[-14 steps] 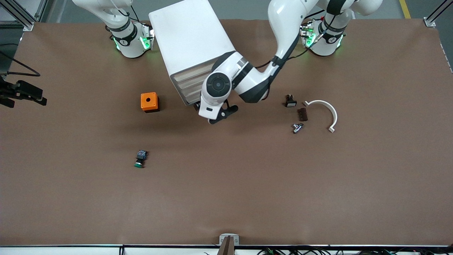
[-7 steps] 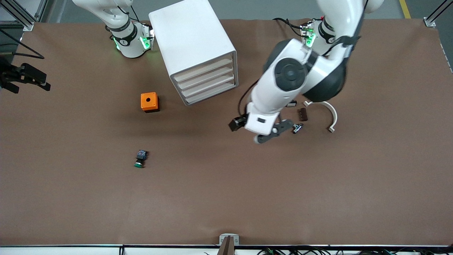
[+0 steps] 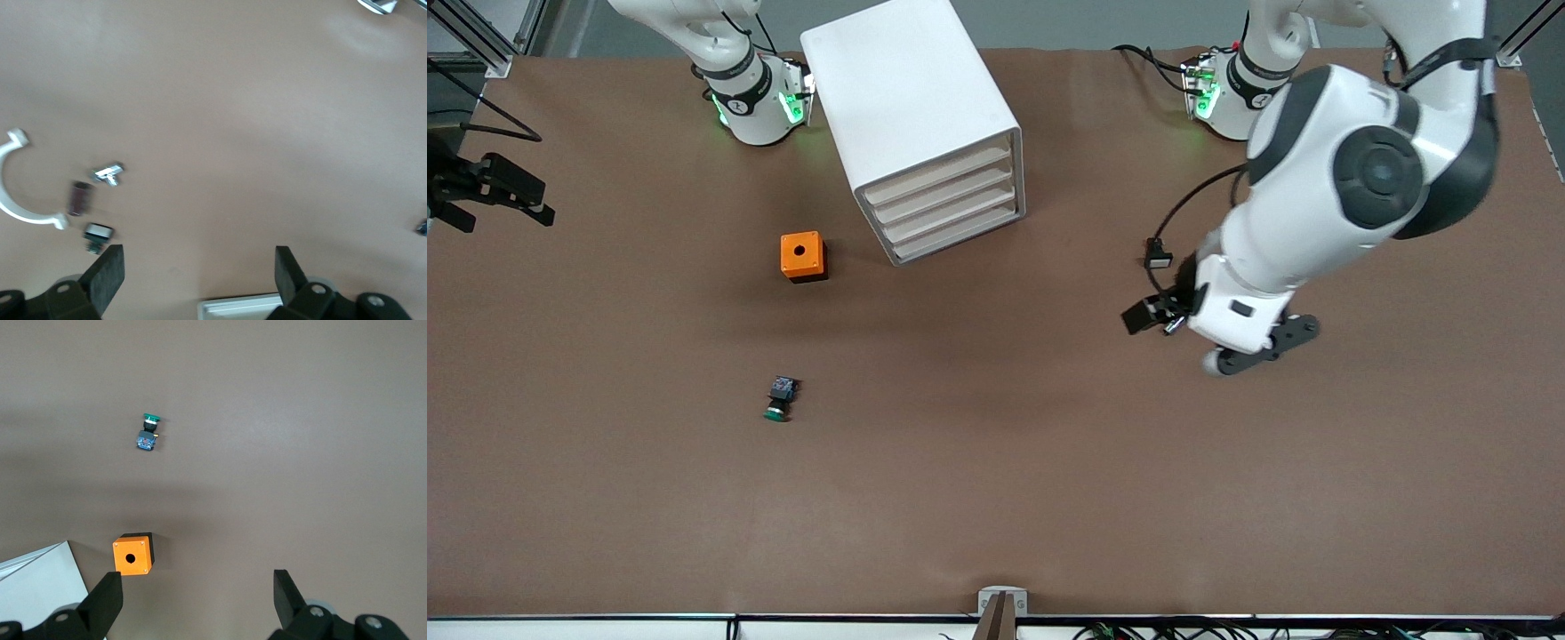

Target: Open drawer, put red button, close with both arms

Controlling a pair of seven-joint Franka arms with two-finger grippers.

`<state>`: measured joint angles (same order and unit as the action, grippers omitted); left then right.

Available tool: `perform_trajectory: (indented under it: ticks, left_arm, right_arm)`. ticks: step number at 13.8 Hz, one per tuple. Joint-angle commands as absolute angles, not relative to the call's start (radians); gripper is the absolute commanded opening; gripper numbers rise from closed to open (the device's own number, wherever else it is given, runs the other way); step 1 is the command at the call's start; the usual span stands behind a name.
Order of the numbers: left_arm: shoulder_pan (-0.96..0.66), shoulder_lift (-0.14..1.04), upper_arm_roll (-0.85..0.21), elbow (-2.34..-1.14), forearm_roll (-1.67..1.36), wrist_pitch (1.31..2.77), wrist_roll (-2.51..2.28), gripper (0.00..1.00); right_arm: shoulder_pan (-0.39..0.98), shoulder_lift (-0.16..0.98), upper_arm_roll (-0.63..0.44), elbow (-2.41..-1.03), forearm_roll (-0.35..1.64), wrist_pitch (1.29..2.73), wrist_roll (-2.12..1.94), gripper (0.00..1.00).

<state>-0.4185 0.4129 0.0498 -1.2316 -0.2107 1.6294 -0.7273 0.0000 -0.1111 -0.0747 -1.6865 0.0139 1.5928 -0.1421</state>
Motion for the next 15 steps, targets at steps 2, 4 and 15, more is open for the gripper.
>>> perform_trajectory:
  ticks: [2, 4, 15]
  left_arm:
    - [-0.332, 0.351, 0.043, -1.261, -0.183, 1.548, -0.588, 0.99]
    - [-0.321, 0.341, 0.043, -1.262, -0.138, 1.525, -0.543, 0.99]
    - [-0.144, 0.304, 0.041, -1.295, -0.106, 1.493, -0.295, 0.99]
  right_arm:
    - [-0.015, -0.146, -0.066, -1.720, 0.011, 1.602, -0.138, 1.00]
    - [-0.017, -0.149, -0.069, -1.720, 0.011, 1.594, -0.129, 1.00]
    - [-0.017, -0.175, -0.069, -1.704, 0.014, 1.577, -0.083, 1.00]
